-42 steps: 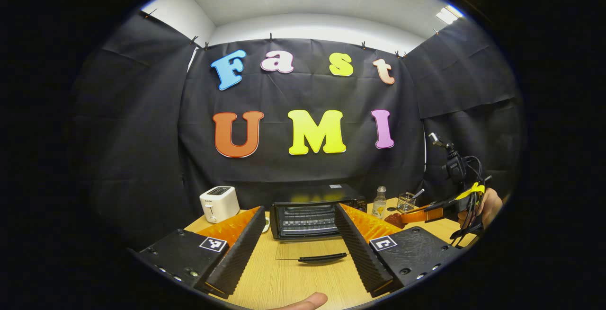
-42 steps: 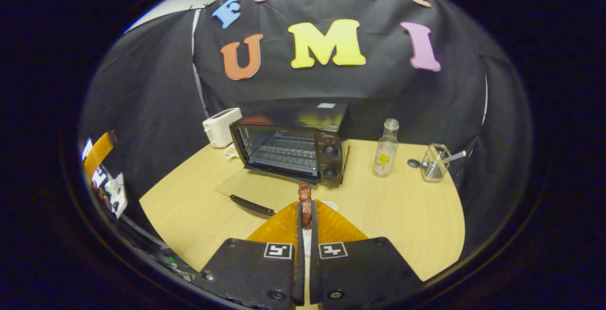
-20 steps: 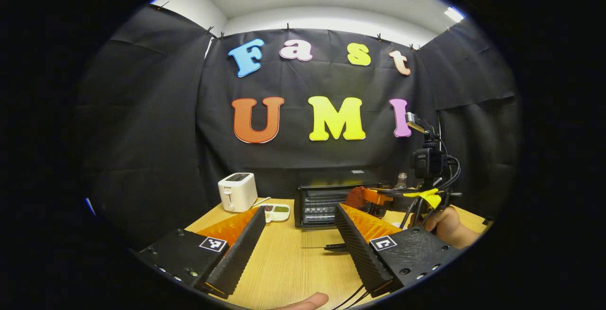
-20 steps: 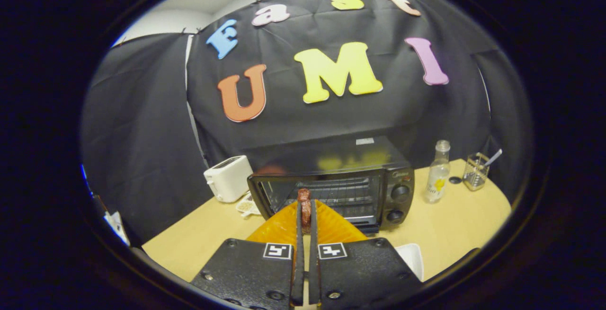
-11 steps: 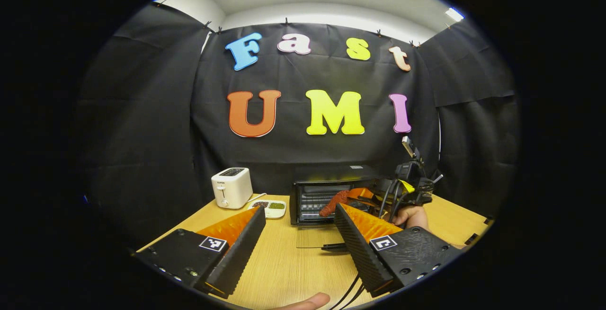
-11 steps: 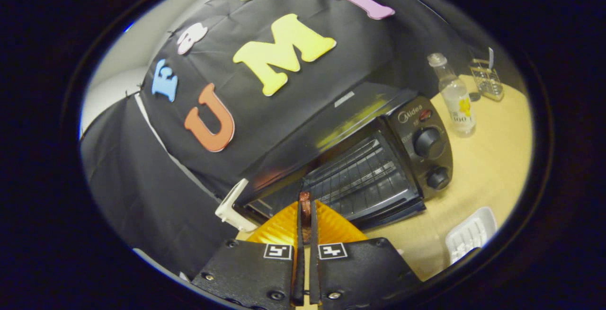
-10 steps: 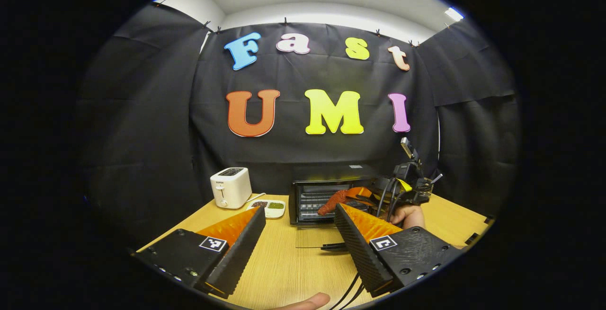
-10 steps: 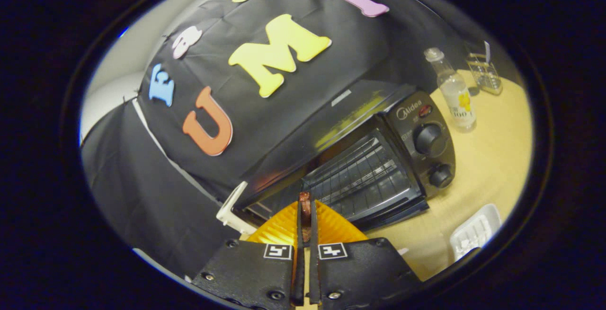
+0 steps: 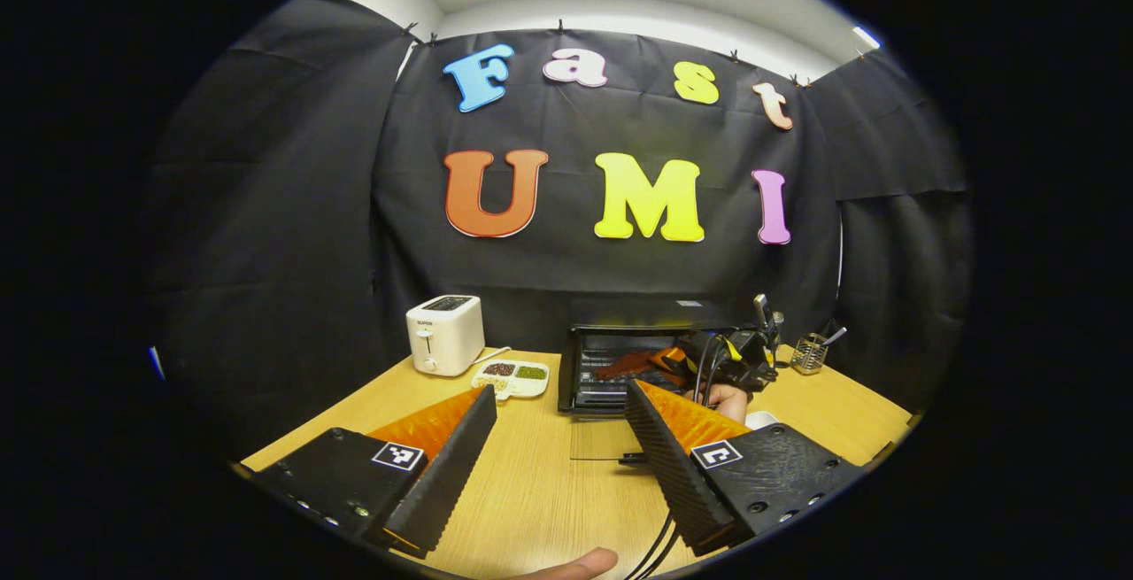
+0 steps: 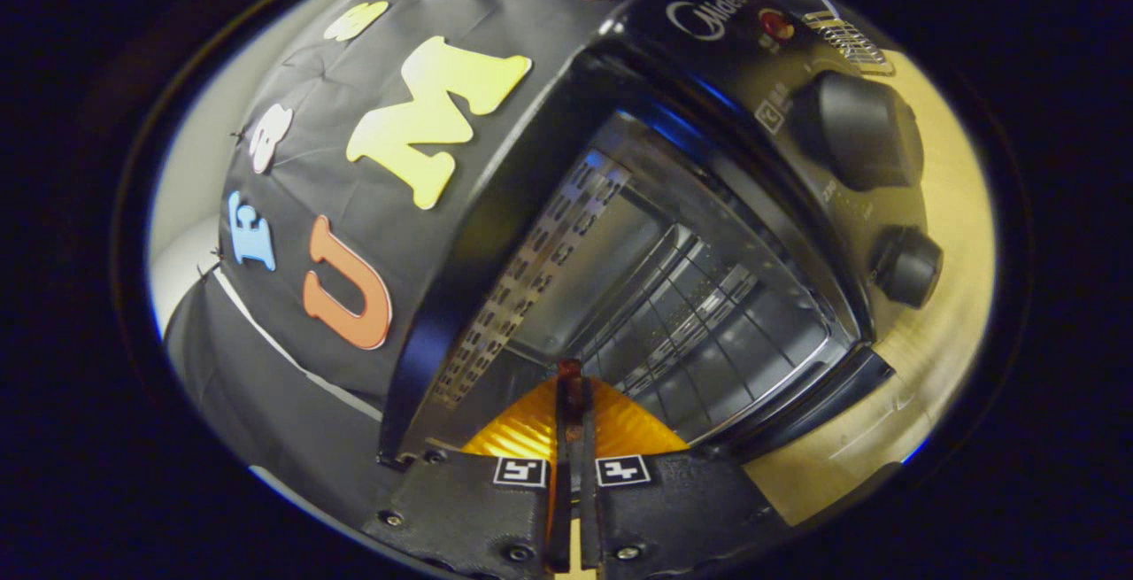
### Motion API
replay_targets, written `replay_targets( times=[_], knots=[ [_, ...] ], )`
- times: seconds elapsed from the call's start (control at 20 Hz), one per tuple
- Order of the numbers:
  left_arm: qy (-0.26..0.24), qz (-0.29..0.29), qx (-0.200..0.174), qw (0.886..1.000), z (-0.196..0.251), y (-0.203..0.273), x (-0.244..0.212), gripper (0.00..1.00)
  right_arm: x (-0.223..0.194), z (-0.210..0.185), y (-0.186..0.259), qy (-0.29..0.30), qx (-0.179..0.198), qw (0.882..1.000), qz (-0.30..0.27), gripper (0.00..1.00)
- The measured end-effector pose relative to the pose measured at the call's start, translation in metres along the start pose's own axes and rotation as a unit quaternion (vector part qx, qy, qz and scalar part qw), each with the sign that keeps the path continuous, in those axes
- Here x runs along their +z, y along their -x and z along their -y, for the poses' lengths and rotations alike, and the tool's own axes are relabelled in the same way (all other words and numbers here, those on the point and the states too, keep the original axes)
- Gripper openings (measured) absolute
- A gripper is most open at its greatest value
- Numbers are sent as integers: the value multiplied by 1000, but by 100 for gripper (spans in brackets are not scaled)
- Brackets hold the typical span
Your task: Open the electric oven with the left hand, put the food in, and close the electric oven.
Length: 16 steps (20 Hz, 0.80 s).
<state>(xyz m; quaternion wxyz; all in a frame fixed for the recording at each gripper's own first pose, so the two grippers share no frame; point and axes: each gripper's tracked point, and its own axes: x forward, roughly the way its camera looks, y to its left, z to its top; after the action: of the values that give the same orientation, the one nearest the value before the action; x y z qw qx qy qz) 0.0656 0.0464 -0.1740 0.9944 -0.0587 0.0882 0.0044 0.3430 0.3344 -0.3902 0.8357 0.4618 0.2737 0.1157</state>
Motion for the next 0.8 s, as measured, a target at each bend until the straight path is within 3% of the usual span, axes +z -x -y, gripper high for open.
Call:
replay_targets(
  times=[0.2, 0.35, 0.4, 0.45, 0.5, 0.55, 0.7, 0.75, 0.8],
  knots=[
    [2, -16, 3, 1000, -3, -4, -13, 94, 0, 11, 3, 69, -23, 997, -2, 11],
    [6, -20, -3, 1000, 0, -6, -20, 94, 6, 24, 13, 134, -82, 988, 5, 20],
    [7, -25, -7, 1000, 3, -9, -22, 94, 11, 22, 22, 153, -86, 985, 11, 17],
    [8, -30, -8, 999, 5, -10, -24, 94, 17, 16, 31, 170, -82, 982, 19, 33],
    [8, -34, -9, 999, 7, -11, -27, 94, 25, 12, 45, 189, -86, 978, 25, 36],
    [8, -39, -13, 999, 10, -11, -28, 94, 32, 9, 60, 205, -86, 975, 31, 52],
    [9, -44, -28, 999, 24, -11, -27, 94, 46, -11, 105, 223, -64, 972, 38, 64],
    [7, -45, -32, 998, 29, -11, -29, 94, 55, -16, 121, 234, -61, 969, 45, 76],
    [5, -46, -34, 998, 32, -10, -29, 94, 62, -20, 135, 246, -57, 966, 54, 81]
  ],
)
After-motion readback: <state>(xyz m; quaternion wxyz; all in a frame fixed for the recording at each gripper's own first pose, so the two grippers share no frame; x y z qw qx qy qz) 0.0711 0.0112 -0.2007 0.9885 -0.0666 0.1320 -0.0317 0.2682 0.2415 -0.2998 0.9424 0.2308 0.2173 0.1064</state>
